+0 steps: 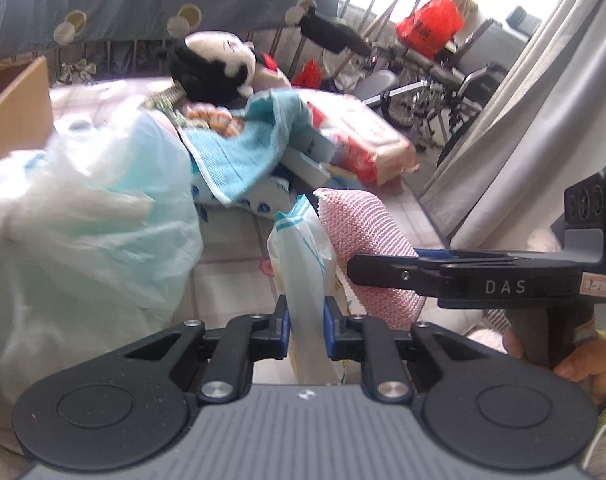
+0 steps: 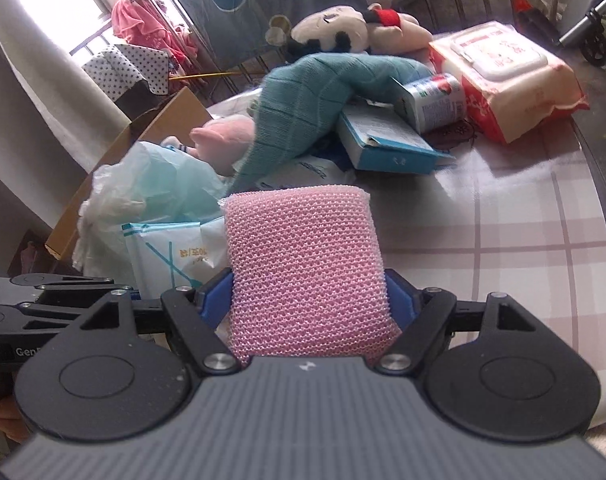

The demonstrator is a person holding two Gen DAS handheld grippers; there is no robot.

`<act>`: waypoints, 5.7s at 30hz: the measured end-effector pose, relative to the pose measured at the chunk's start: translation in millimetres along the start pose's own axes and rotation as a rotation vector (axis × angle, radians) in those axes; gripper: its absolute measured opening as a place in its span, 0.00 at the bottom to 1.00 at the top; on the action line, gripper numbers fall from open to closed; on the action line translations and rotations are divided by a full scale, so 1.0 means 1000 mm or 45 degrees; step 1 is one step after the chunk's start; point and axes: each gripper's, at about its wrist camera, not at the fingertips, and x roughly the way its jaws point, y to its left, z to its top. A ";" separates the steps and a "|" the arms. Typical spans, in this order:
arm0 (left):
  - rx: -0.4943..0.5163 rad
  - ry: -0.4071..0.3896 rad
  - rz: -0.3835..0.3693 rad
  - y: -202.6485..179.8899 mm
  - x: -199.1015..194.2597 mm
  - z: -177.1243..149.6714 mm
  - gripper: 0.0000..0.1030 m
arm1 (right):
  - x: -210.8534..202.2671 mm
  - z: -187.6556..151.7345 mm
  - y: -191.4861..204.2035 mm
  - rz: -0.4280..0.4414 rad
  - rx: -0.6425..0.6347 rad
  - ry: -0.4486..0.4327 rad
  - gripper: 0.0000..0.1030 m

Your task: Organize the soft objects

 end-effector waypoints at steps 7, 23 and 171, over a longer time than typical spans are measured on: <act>-0.021 -0.251 0.065 0.033 -0.101 0.015 0.16 | -0.027 0.038 0.080 0.163 -0.139 -0.098 0.75; -0.241 -0.296 0.576 0.263 -0.151 0.130 0.16 | 0.173 0.209 0.318 0.362 -0.251 0.167 0.75; 0.758 0.153 -0.068 -0.117 0.067 -0.085 0.03 | -0.060 -0.008 -0.050 -0.105 -0.015 -0.103 0.52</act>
